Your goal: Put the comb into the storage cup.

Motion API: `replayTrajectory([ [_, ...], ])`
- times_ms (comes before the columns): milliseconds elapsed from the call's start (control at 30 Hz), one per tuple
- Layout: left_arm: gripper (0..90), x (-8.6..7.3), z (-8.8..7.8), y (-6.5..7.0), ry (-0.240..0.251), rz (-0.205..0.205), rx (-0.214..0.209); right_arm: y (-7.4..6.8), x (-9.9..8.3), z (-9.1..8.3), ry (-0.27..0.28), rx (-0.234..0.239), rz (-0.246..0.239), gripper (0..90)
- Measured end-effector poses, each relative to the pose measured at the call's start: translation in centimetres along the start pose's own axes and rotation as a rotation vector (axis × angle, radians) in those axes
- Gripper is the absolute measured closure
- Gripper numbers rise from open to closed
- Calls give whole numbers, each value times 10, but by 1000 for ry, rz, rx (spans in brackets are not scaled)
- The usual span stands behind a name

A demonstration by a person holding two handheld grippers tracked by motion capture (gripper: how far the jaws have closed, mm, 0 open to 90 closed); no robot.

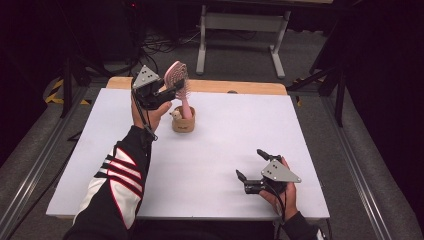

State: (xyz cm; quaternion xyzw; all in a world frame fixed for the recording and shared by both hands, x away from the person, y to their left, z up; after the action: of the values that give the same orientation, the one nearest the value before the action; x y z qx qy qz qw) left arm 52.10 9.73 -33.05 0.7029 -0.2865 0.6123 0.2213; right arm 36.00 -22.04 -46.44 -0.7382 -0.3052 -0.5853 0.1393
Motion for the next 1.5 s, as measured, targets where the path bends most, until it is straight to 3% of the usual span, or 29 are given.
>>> replayTrajectory([
  [867, 635, -33, 16, -3, -56, -54, 0, -2, -2, 2, -28, 19, -14, 64],
  [1167, 635, -37, 18, -3, -59, -60, -6, -2, -3, 2, -33, 19, -17, 67],
  [1333, 634, -39, 21, -1, -70, -44, -9, -2, -3, 2, -33, 21, -16, 67],
  [1500, 635, -45, 25, -1, -71, -58, -8, -3, -2, 1, -31, 22, -15, 67],
])
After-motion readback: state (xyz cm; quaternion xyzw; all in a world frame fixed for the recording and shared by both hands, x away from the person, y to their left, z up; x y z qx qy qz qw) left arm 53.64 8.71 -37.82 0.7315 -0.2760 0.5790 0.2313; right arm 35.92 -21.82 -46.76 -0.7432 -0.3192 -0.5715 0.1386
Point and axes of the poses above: each handheld gripper's, and its own axes: z roughly forward along the jaws, x roughly out of its top, y roughly to its right, the point moved 4 cm from there along z, roughly forward along the jaws, and after that the axes turned 5 degrees about z, right-handed, at the moved point
